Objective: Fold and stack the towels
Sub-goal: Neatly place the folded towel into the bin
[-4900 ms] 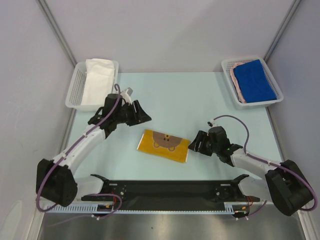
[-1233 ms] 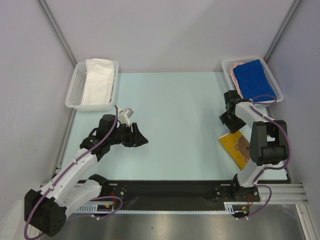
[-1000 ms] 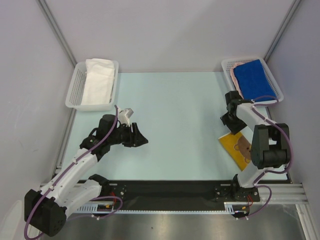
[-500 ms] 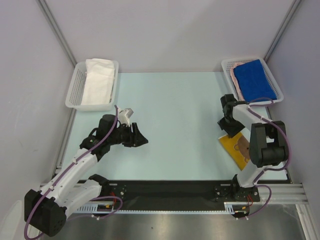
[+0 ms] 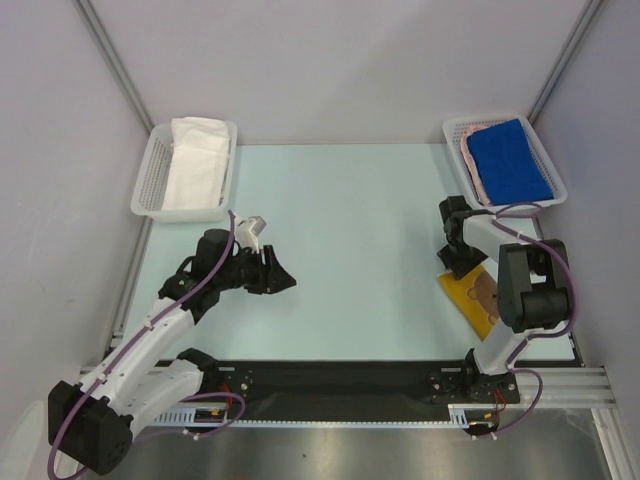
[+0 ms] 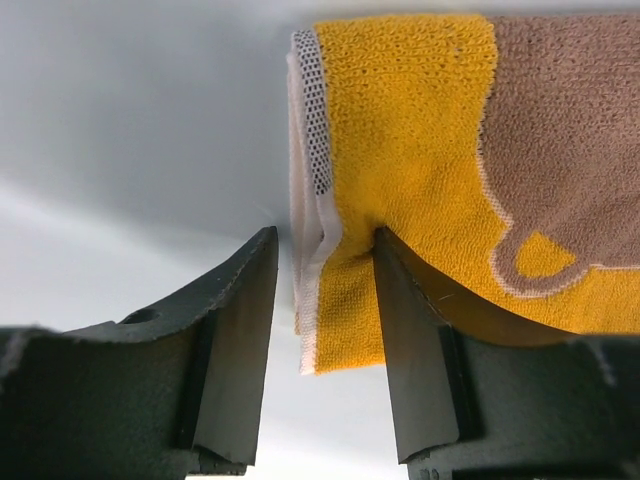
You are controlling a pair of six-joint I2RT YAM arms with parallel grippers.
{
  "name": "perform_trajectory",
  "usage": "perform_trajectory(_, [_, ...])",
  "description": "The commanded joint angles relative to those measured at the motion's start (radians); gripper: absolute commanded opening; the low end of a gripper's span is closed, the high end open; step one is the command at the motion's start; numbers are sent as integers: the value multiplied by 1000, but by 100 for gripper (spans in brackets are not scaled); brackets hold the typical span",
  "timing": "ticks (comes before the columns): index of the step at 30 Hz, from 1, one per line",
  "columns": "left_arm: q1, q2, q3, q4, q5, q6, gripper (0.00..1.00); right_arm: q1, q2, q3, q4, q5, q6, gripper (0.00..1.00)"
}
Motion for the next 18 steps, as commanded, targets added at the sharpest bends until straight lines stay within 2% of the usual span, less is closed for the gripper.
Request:
perform_trajectory(1, [7, -14, -3, 22, -2, 15, 52, -16, -13, -64, -21, 11, 6, 48])
perform_trajectory(7, [7, -17, -5, 25, -2, 12, 52, -28, -81, -63, -77, 28, -2, 50])
perform_trajectory(18, [7, -20, -6, 25, -5, 10, 52, -34, -38, -73, -78, 46, 3, 51])
